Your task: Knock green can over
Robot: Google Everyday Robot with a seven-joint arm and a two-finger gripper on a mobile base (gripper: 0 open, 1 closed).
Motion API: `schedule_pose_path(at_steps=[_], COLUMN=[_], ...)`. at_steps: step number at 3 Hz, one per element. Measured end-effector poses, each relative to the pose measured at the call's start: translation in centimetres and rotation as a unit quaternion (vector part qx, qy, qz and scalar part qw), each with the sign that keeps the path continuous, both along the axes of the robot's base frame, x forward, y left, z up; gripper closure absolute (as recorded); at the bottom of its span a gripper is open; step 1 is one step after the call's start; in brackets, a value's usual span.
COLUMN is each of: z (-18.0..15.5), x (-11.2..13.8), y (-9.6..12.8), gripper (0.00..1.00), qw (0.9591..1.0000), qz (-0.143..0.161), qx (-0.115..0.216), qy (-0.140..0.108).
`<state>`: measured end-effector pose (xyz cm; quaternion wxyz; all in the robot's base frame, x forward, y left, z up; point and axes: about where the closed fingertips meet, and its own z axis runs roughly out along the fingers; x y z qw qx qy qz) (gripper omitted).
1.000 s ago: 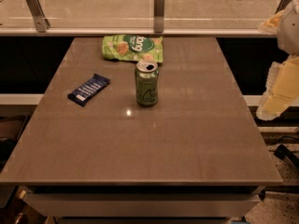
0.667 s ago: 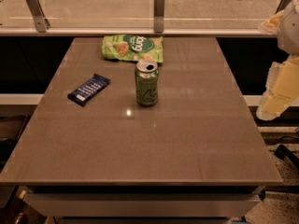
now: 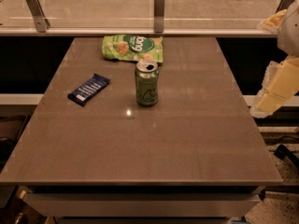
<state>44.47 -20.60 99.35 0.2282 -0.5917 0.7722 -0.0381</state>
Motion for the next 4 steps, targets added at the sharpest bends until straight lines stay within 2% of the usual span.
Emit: schedule_pose_path(at_steps=[1,2,3,4], z=[-0.6,-1.7,-3.1,-3.2], x=[0.8,2.0,3.8,3.9], y=[0.5,1.2,2.2,2.6], gripper=[0.0,0.0,0.0,0.0], qw=[0.9987,0.9934,0.9826,0.9808], qz=[0.011,0.03,0.05,0.054], qx=[0.047,0.11,0.178,0.186], qy=[-0.013,-0.019,-0.022,-0.019])
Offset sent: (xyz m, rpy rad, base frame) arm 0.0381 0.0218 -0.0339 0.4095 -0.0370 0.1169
